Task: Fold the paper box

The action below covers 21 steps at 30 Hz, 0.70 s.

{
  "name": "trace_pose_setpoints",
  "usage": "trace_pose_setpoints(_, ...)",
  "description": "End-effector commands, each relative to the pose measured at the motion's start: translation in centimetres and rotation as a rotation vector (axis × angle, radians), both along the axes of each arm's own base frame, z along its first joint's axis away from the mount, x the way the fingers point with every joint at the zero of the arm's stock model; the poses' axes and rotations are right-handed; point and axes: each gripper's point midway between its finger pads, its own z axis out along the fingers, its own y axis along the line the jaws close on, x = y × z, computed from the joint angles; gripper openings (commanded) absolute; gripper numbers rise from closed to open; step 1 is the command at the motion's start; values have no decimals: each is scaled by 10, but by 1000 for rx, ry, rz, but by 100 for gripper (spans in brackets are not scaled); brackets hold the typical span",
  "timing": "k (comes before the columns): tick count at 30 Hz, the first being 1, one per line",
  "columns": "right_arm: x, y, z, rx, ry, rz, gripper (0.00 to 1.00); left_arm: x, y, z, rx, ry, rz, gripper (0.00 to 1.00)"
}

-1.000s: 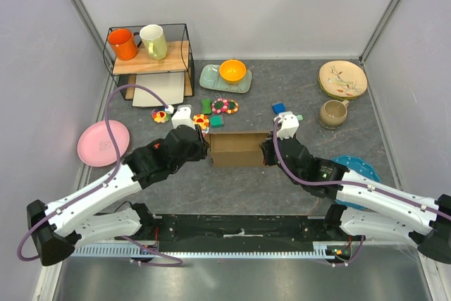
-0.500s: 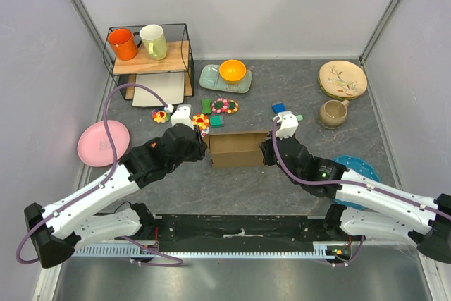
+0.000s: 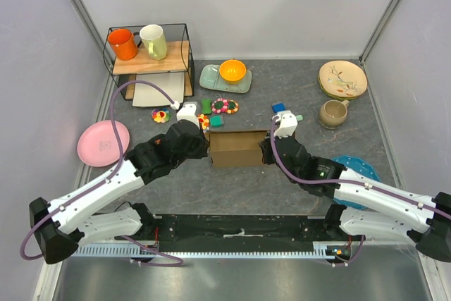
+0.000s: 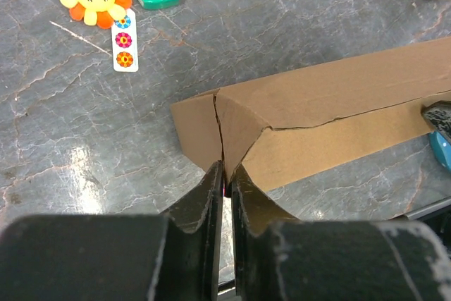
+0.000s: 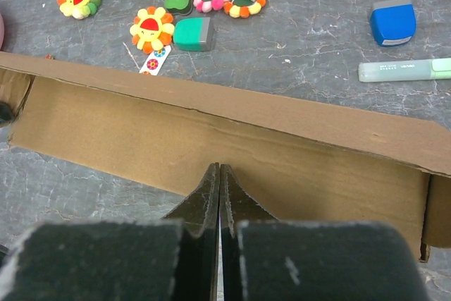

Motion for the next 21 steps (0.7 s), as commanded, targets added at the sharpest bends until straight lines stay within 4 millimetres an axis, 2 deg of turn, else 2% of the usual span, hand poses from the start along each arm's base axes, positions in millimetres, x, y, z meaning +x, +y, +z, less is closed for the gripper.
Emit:
trace_pose_setpoints(1,-15,-21,-47,-188,113,18,0,8,-10,9,-11,-34,-33,16)
trace_pose_setpoints(6,-14,-20,-47,-193,114,17,0,10,-9,4,20,-35,-41,23)
trace_pose_setpoints(14,-14,-20,-48,-202,114,20,0,11,3,-10,120,-35,-40,26)
trace_pose_setpoints(17,-13,-20,-48,-204,112,18,0,12,8,-19,168,-23,-34,25)
trace_pose_setpoints(21,-13,-21,-49,-208,114,17,0,14,12,-26,218,-18,-32,16)
